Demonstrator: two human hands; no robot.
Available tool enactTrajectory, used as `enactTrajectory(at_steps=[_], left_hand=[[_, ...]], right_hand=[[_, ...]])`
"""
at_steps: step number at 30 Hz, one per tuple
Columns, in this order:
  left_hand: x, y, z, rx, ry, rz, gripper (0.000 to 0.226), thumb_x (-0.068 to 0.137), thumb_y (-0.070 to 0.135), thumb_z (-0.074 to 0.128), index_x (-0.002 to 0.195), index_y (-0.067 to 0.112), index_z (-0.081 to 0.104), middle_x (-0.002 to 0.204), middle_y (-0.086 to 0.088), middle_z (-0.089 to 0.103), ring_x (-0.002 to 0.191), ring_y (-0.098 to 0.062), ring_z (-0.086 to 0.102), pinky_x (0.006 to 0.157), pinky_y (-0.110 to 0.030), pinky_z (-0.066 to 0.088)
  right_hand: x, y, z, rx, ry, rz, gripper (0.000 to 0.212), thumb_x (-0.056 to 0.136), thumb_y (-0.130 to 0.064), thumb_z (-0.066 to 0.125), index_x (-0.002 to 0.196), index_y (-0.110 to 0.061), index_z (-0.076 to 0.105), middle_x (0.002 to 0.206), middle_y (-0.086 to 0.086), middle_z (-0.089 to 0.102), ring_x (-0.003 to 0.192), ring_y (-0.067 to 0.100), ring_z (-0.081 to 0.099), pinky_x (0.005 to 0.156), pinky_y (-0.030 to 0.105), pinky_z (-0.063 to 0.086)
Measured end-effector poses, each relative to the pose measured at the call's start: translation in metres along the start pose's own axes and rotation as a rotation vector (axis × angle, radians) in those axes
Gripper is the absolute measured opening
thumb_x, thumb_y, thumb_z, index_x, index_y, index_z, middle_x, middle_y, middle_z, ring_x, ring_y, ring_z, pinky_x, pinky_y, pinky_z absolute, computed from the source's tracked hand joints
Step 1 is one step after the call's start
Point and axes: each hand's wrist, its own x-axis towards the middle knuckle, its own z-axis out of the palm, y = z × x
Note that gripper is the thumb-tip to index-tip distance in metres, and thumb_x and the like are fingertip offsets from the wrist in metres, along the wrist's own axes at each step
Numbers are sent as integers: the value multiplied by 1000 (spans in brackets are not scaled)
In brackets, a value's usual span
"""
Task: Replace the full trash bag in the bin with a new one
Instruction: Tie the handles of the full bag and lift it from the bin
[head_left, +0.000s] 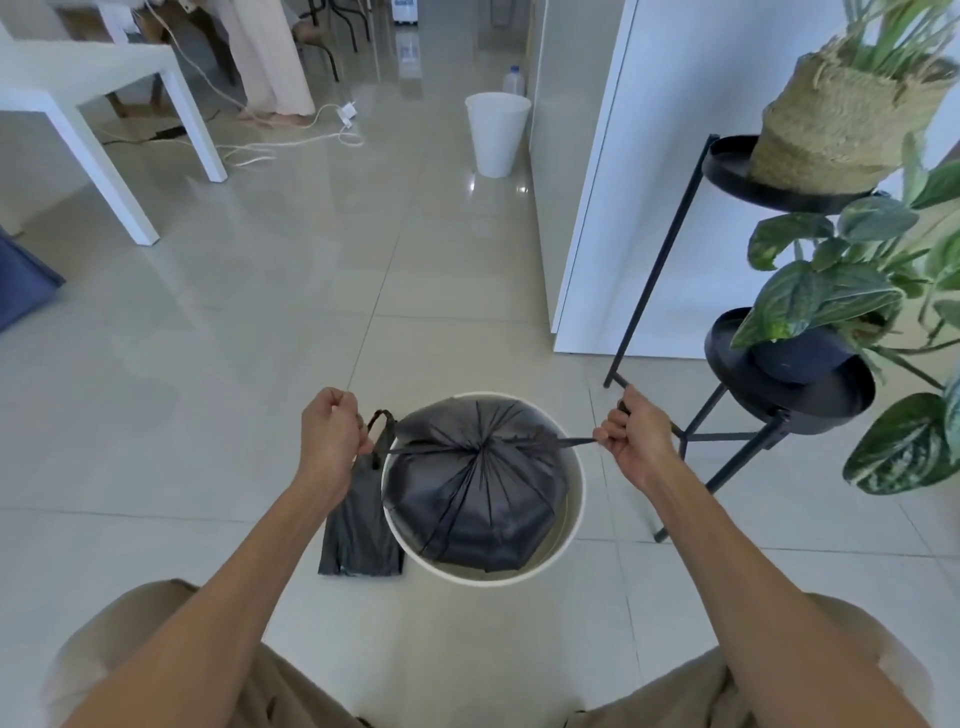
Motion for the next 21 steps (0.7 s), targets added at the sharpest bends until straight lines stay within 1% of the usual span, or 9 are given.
enactTrajectory(at_steps=[3, 6, 8, 10, 13, 15, 18, 19, 21], left_hand=[[-11, 8, -1, 392, -64, 283, 20, 98, 20, 44, 78, 16, 44, 62, -5, 49, 57, -22, 42, 59, -44, 48], [-31, 41, 0, 644, -260, 565, 4, 100, 21, 53, 103, 21, 53, 69, -3, 60, 57, -16, 50, 64, -36, 46], [-45, 65, -2, 746, -354, 731, 33, 95, 31, 63, 127, 26, 54, 84, 1, 63, 66, -8, 52, 72, -33, 46], [-63, 87, -1, 844, -424, 873, 55, 89, 50, 63, 138, 29, 52, 98, 5, 66, 80, -11, 59, 82, -34, 50], [-95, 114, 11, 994, -563, 983, 76, 77, 73, 53, 143, 37, 50, 118, 7, 68, 108, -17, 63, 95, -40, 51], [-117, 123, 25, 1088, -649, 973, 85, 71, 78, 58, 145, 38, 48, 124, 6, 68, 111, -20, 63, 95, -41, 52], [-150, 114, 60, 1224, -756, 984, 78, 76, 67, 71, 144, 37, 49, 120, 3, 70, 109, -24, 63, 89, -41, 52], [-160, 104, 74, 1254, -781, 1007, 71, 79, 64, 70, 142, 36, 51, 117, 2, 70, 108, -25, 63, 87, -39, 52], [-173, 79, 103, 1309, -811, 1032, 55, 85, 59, 66, 132, 33, 56, 109, 0, 69, 103, -28, 64, 79, -36, 49]], right_hand=[[-11, -5, 9, -192, 7, -123, 24, 105, -26, 44, 86, -12, 49, 61, 2, 38, 48, 13, 29, 47, 27, 34], [-36, -30, 16, -809, -105, -475, 25, 100, -42, 51, 99, -17, 57, 79, 5, 61, 62, 13, 49, 59, 27, 45], [-63, -56, 16, -1144, -237, -636, 39, 88, -57, 62, 111, -26, 61, 87, -2, 65, 76, 12, 58, 71, 26, 49], [-95, -80, 11, -1435, -327, -708, 66, 72, -71, 67, 122, -28, 64, 94, -8, 68, 87, 13, 62, 82, 30, 52], [-134, -108, -9, -1772, -274, -893, 80, 64, -79, 66, 121, -24, 70, 103, -4, 74, 98, 19, 65, 89, 36, 52], [-153, -118, -32, -1830, -212, -970, 64, 69, -73, 69, 105, -21, 76, 91, 0, 74, 92, 21, 61, 83, 36, 50], [-167, -123, -75, -1746, -173, -942, 35, 74, -55, 77, 78, -20, 77, 68, 2, 69, 72, 22, 60, 66, 34, 48], [-168, -123, -90, -1693, -175, -879, 28, 74, -49, 79, 75, -20, 77, 65, 0, 68, 67, 18, 61, 61, 31, 47], [-160, -116, -119, -1612, -145, -736, 15, 76, -38, 83, 75, -23, 79, 64, -11, 66, 61, 2, 58, 57, 14, 40]])
